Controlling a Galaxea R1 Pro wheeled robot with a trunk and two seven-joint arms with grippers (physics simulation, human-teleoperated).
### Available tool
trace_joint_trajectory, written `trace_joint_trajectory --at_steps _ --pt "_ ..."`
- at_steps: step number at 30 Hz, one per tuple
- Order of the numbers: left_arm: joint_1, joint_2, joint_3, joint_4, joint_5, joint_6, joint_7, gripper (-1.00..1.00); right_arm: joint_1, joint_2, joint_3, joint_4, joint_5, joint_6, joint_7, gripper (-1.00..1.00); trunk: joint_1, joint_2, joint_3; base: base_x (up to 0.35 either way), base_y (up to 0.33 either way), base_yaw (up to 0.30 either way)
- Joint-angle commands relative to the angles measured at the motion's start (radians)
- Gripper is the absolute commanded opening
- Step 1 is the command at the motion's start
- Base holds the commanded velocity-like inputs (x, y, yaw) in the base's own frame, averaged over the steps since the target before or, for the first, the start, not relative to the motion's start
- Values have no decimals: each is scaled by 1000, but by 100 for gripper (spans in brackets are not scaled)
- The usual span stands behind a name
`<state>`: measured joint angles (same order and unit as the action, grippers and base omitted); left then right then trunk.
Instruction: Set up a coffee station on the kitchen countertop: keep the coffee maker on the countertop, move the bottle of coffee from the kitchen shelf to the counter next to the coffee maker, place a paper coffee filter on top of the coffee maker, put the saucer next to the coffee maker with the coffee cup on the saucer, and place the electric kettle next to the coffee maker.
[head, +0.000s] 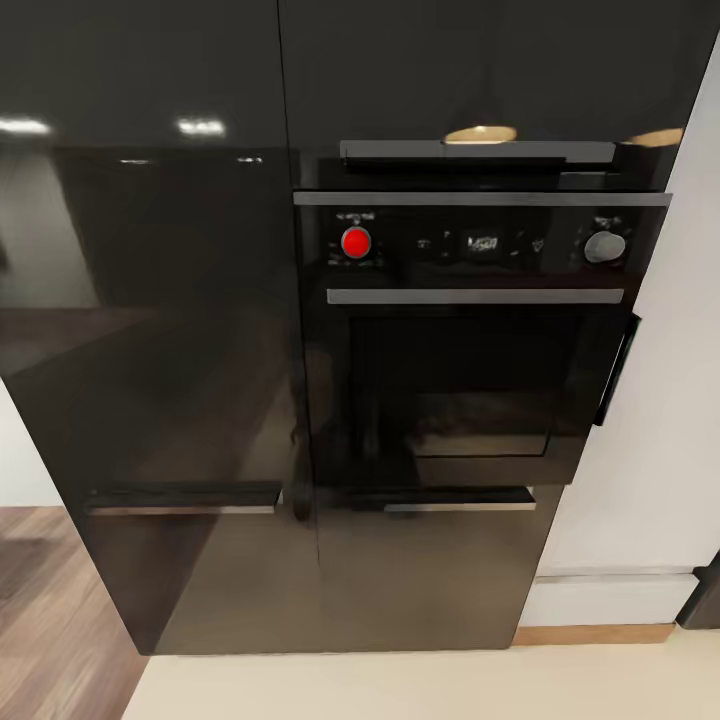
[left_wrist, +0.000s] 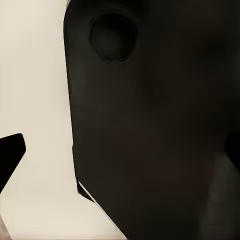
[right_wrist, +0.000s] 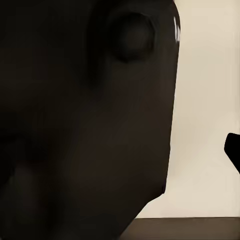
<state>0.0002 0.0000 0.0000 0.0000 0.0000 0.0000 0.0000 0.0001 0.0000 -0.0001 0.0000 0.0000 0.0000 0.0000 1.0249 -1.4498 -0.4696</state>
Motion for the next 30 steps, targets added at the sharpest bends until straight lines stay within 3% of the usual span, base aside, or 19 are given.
trace_joint_trajectory --at_steps 1,12,22,23,30 --pt "6 1 1 -6 -3 -2 -5 100 -6 6 1 -6 -4 -6 2 100 0 0 0 0 0 0" --pt "26 -4 -1 -67 -3 -2 -4 100 -57 6 2 -28 -2 -23 2 100 0 0 0 0 0 0" --pt "11 -11 1 -123 -8 5 0 100 -81 -13 -1 -74 -4 -24 -1 100 0 0 0 0 0 0" --pt "11 -11 0 -508 -9 5 0 100 -82 -14 -1 -292 -5 -26 0 100 0 0 0 0 0 0" --pt "11 -10 3 -534 -28 -5 2 100 -78 -15 -1 -317 -4 -34 -3 100 0 0 0 0 0 0"
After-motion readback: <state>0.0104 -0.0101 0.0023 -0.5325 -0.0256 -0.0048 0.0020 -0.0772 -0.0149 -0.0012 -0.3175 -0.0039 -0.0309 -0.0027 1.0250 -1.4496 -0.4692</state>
